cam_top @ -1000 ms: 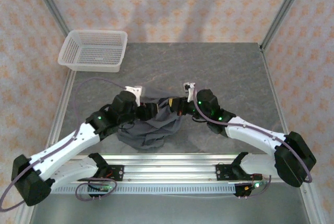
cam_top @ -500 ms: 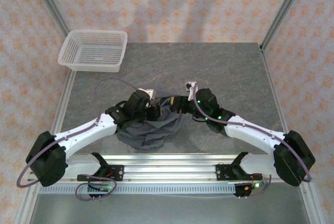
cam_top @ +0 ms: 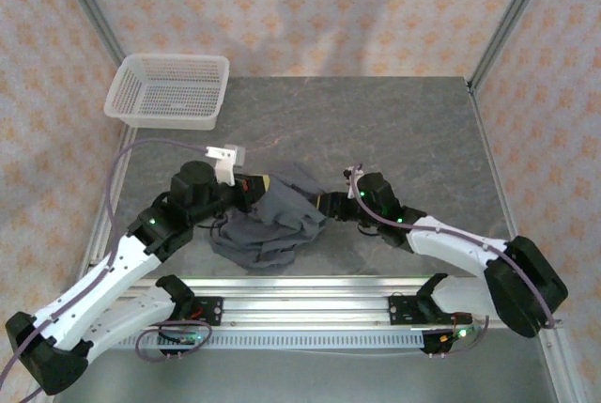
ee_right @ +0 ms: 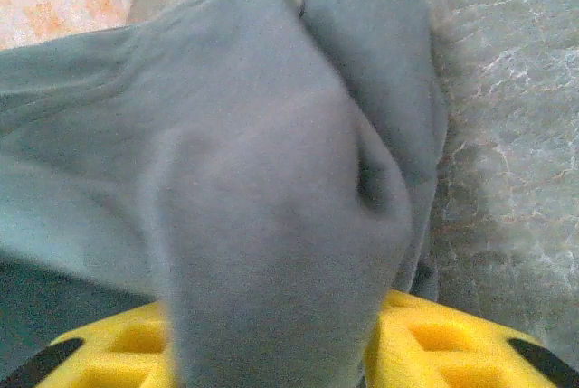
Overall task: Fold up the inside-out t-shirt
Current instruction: Turn the T-shirt inside out at the center of the table.
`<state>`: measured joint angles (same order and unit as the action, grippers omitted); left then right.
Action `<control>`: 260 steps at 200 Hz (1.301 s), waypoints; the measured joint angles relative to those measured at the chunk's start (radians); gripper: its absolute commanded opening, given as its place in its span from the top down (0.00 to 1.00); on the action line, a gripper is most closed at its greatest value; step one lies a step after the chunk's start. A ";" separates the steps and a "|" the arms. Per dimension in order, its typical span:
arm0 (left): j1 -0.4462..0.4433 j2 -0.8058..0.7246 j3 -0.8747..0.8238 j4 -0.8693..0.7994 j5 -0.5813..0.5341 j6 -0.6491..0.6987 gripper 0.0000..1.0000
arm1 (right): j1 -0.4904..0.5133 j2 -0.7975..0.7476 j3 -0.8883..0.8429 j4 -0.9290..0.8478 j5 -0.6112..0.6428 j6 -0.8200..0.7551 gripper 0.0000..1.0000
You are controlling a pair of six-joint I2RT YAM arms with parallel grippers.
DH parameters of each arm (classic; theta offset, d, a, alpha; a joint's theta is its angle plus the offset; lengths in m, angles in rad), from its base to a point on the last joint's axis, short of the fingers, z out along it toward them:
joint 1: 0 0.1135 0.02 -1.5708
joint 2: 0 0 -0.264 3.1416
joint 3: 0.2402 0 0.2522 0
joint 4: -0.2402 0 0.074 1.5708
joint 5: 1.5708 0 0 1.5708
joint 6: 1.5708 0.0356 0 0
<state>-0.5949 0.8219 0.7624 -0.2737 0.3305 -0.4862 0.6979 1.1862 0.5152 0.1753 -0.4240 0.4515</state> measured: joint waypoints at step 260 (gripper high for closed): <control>0.016 -0.048 -0.163 -0.251 -0.496 -0.229 0.64 | 0.114 -0.042 0.332 -0.230 -0.114 -0.369 1.00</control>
<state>-0.5793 0.7734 0.5999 -0.5243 -0.1654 -0.7151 0.8116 1.1439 0.8474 -0.0547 -0.5385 0.0830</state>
